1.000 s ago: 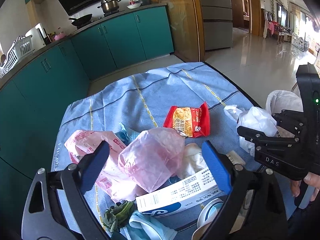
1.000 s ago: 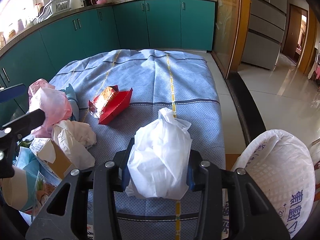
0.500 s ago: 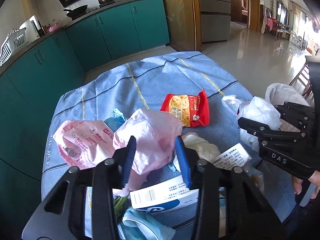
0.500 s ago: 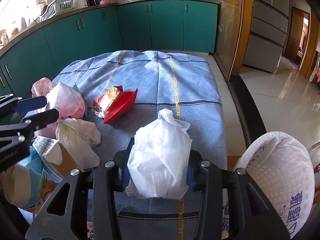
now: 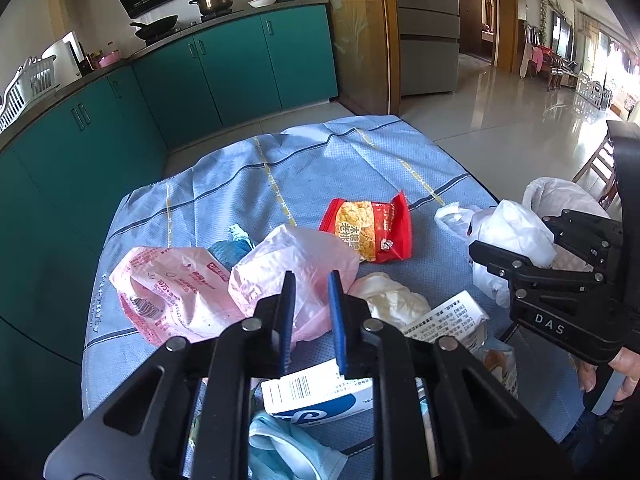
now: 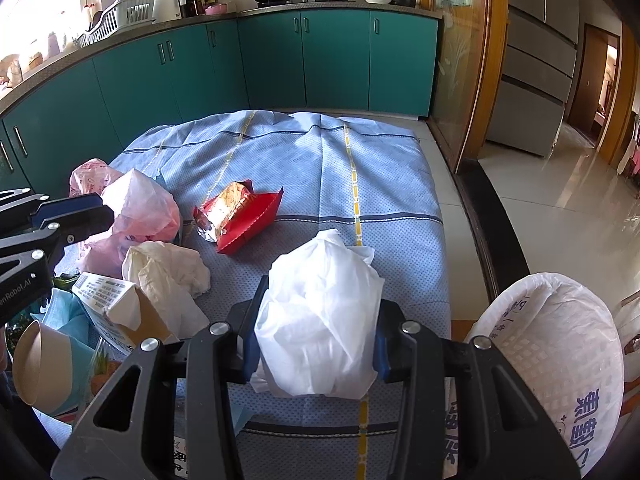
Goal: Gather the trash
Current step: 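Lower the left gripper onto the pink plastic bag and close on it, then carry both bags to the bin and open both grippers to drop them, then move both tools back over the table toward the remaining trash, then grasp the white paper cup with the left gripper while the right grasps the clear snack bag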
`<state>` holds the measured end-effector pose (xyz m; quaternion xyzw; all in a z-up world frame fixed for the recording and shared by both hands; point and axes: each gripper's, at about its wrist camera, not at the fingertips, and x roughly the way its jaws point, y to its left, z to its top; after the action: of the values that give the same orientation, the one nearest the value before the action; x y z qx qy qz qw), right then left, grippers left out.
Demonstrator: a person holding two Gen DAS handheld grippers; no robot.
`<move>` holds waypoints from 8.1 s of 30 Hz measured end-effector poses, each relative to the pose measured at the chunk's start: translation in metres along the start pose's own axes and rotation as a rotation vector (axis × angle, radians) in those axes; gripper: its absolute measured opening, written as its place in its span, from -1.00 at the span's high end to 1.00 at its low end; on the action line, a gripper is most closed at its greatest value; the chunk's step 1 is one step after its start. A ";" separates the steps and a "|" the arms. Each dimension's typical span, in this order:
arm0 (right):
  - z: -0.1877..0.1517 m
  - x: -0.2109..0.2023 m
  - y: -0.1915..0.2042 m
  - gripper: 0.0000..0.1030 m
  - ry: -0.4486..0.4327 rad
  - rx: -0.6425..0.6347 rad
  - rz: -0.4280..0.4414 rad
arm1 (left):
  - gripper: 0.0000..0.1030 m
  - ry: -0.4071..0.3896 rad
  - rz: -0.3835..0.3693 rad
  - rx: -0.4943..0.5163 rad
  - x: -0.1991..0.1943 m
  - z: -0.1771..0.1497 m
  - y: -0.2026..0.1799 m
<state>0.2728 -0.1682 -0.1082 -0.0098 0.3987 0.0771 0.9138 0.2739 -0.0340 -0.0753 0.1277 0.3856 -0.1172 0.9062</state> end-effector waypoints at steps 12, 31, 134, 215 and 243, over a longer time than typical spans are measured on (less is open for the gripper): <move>0.000 0.001 -0.001 0.17 0.004 0.007 0.000 | -0.21 -0.029 0.032 0.001 -0.005 0.002 0.004; -0.001 0.014 0.000 -0.08 0.025 0.015 -0.002 | -0.36 0.116 -0.069 -0.073 0.050 0.012 0.030; -0.042 -0.054 0.051 -0.85 -0.053 -0.273 0.182 | -0.93 -0.280 0.221 -0.336 -0.064 0.002 0.064; -0.048 -0.002 0.022 -0.60 0.062 -0.083 0.008 | -0.94 -0.027 -0.325 0.213 -0.054 -0.060 -0.022; -0.056 -0.009 0.031 -0.46 0.099 -0.163 -0.079 | -0.94 -0.007 -0.316 0.336 -0.052 -0.076 -0.027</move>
<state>0.2218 -0.1434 -0.1385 -0.1037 0.4350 0.0729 0.8915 0.1795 -0.0291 -0.0923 0.2145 0.3726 -0.3208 0.8440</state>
